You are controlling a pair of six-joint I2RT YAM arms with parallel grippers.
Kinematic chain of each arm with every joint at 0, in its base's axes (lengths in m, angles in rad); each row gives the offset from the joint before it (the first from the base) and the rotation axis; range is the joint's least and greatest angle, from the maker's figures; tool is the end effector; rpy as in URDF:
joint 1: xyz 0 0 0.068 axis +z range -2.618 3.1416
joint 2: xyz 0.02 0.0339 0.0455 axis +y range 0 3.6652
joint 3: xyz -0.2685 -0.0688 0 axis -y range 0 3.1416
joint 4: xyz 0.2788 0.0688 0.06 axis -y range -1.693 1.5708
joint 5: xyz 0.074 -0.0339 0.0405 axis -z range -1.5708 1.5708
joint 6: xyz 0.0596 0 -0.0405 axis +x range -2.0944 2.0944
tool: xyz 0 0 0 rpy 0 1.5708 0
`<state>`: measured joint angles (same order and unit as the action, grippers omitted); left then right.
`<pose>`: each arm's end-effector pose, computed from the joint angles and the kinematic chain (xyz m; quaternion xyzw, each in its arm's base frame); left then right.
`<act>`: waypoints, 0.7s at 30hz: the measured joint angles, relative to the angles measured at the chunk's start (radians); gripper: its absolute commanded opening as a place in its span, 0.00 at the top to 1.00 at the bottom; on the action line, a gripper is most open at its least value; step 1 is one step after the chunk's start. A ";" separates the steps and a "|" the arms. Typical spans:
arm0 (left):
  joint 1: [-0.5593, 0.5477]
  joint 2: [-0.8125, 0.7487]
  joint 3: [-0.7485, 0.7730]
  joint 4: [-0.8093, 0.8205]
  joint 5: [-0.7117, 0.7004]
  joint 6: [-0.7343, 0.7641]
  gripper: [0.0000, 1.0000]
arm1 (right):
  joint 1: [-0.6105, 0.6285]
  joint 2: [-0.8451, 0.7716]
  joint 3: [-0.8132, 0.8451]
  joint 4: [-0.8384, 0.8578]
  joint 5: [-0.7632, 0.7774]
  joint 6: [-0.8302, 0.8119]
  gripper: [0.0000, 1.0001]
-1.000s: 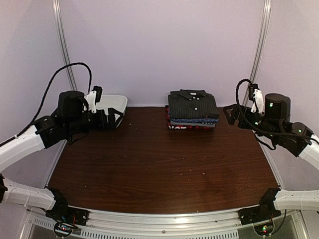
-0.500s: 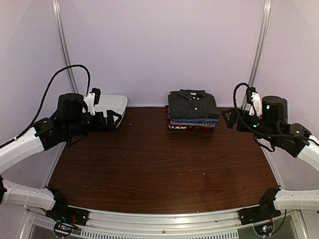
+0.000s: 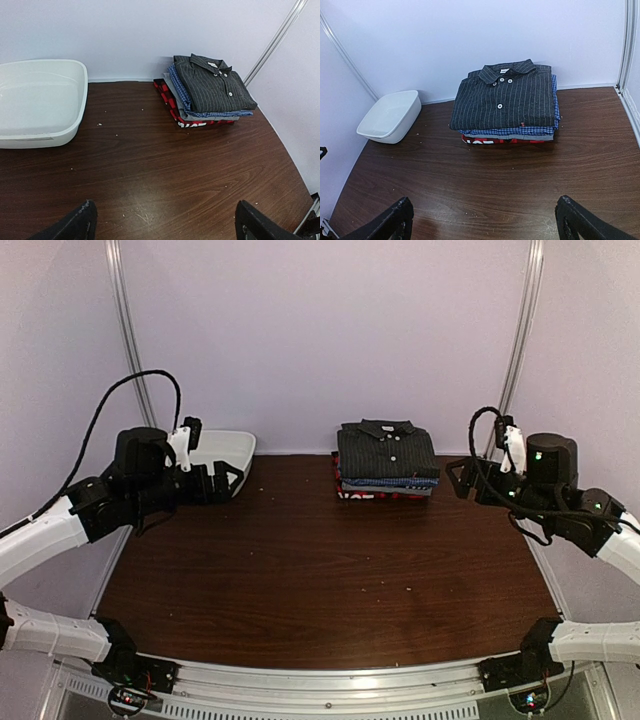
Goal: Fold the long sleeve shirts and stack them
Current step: Reset both arms
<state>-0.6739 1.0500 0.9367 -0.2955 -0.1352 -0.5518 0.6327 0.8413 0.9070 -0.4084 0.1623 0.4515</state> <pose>0.2334 -0.1761 0.3216 0.0139 0.8347 -0.2688 0.4804 0.1996 0.1344 0.3472 -0.0272 0.8155 0.2395 0.5261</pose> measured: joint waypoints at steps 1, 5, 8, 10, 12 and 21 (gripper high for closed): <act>0.000 0.000 0.000 0.000 0.000 0.000 0.02 | 0.000 0.000 0.000 0.000 0.000 0.000 0.00; 0.000 0.000 -0.001 -0.001 0.000 0.000 0.02 | 0.000 0.000 -0.001 0.000 0.000 0.000 0.00; 0.000 0.000 -0.001 -0.001 0.000 0.000 0.02 | 0.000 0.000 -0.001 0.000 0.000 0.000 0.00; 0.000 0.000 -0.001 -0.001 0.000 0.000 0.02 | 0.000 0.000 -0.002 0.000 0.000 0.000 0.00; 0.000 0.000 -0.001 -0.001 0.000 0.000 0.02 | 0.000 0.000 -0.003 0.000 0.000 0.000 0.00; 0.000 0.000 -0.001 -0.001 0.000 0.000 0.02 | 0.000 0.000 -0.011 0.000 0.000 0.000 0.00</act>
